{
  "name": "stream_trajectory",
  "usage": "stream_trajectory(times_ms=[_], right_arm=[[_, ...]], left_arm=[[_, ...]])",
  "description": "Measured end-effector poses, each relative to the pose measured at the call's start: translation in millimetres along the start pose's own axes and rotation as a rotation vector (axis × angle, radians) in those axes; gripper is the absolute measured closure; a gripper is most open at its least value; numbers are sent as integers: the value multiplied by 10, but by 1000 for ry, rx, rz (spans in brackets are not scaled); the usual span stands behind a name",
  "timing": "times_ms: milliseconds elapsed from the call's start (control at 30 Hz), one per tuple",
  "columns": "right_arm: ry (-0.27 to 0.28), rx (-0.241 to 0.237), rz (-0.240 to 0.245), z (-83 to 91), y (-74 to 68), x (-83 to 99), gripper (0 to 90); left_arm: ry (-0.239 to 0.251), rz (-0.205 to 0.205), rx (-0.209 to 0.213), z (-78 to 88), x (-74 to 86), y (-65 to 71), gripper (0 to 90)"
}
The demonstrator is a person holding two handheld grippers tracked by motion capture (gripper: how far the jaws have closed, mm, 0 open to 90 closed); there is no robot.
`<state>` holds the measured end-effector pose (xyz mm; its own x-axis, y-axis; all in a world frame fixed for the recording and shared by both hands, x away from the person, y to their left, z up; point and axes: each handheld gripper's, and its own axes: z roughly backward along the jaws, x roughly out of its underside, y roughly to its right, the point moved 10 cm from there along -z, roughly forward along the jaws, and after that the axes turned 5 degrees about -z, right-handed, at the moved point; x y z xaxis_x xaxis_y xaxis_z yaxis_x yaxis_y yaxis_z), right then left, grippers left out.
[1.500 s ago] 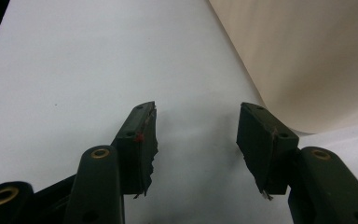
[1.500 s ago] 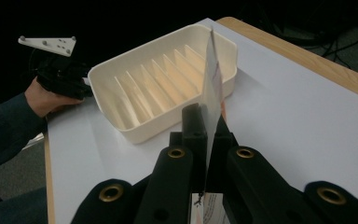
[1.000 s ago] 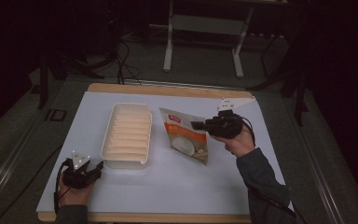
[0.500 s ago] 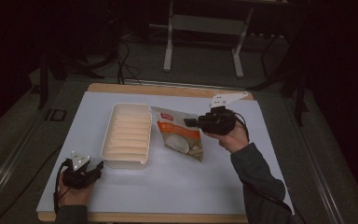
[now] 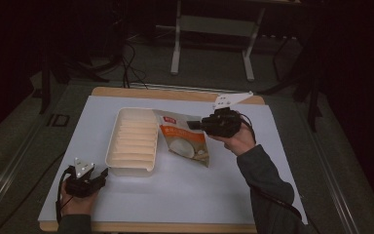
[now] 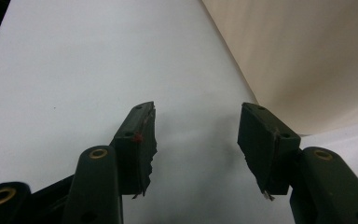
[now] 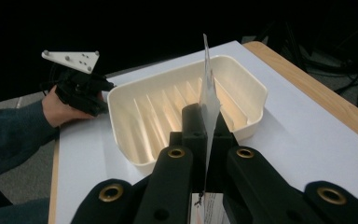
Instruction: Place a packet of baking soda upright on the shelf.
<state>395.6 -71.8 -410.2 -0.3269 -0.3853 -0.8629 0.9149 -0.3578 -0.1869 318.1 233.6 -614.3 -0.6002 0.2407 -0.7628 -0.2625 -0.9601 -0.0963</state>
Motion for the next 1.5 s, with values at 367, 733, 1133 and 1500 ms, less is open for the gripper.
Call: stream_trajectory(times_ms=[367,733,1133,1500], right_arm=[[4,-18,35,-46,-87,-128,900],[10,-56,64,-114,-245,-250,900],[11,-97,101,-218,-407,-381,900],[9,-147,128,-364,-585,-440,900]], left_arm=[[-1,1,0,-1,1,-2,462],[-3,0,1,-2,2,-2,462],[-6,-3,3,-1,4,-1,462],[-6,0,4,0,4,-2,462]])
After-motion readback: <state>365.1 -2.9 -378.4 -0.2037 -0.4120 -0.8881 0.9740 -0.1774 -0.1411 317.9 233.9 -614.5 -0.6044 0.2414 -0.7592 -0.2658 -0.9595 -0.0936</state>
